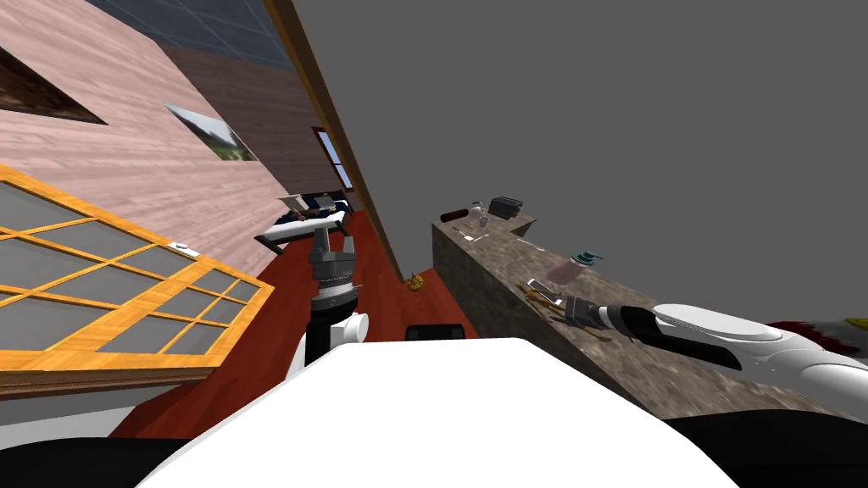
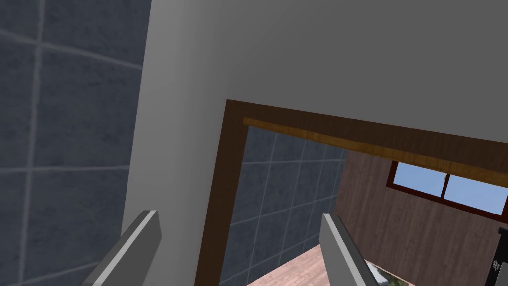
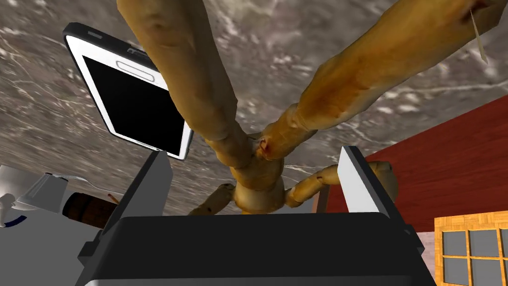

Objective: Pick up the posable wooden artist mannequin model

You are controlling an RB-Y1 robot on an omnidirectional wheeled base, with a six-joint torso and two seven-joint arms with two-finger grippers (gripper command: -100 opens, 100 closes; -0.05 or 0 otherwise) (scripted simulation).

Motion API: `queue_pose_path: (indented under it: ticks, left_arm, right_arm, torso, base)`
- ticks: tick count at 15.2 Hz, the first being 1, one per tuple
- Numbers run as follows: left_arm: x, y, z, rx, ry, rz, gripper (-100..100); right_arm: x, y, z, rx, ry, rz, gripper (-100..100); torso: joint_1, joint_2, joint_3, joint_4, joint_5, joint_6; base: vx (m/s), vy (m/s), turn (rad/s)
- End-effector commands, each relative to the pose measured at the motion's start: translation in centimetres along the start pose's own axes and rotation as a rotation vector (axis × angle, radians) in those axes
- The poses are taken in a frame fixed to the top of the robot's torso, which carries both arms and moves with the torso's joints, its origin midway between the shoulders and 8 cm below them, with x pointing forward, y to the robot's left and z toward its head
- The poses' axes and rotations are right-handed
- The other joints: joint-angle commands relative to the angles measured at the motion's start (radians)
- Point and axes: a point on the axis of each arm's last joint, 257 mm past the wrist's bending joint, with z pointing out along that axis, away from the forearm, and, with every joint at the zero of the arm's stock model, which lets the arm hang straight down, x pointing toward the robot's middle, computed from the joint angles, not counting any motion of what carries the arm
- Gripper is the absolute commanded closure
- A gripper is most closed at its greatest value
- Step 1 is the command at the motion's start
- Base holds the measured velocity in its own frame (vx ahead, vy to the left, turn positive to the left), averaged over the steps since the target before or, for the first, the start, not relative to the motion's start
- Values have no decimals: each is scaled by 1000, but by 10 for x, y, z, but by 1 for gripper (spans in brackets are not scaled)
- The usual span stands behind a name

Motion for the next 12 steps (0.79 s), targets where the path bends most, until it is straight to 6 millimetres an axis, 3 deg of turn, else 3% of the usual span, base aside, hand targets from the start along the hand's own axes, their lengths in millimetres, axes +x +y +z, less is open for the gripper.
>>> queue_pose_path:
  ticks: [1, 3, 4, 8, 11, 12]
  left_arm:
    - [0, 0, 0, 0, 0, 0, 0]
    - [0, 0, 0, 0, 0, 0, 0]
    - [0, 0, 0, 0, 0, 0, 0]
    - [0, 0, 0, 0, 0, 0, 0]
    - [0, 0, 0, 0, 0, 0, 0]
    - [0, 0, 0, 0, 0, 0, 0]
  right_arm:
    - [8, 10, 8, 4, 2, 13, -100]
    - [7, 9, 7, 2, 1, 12, -100]
    - [7, 10, 8, 2, 1, 13, 100]
    - [7, 10, 8, 0, 0, 14, 100]
    - [-6, -7, -5, -2, 0, -13, 100]
    - [-2, -1, -3, 0, 1, -7, 100]
  torso:
    - [0, 0, 0, 0, 0, 0]
    - [-4, -2, -1, 0, -1, 0]
    - [-4, -2, -1, 0, -1, 0]
    - [-4, -1, -1, 0, -1, -1]
    - [-2, 1, 1, 1, 0, 1]
    - [-1, 3, 1, 1, 1, 1]
  base:
    - [41, -40, 119]
    - [32, -38, 72]
    - [7, -10, -1]
    - [0, 0, 0]
    - [-29, 26, -140]
    - [-22, 19, -54]
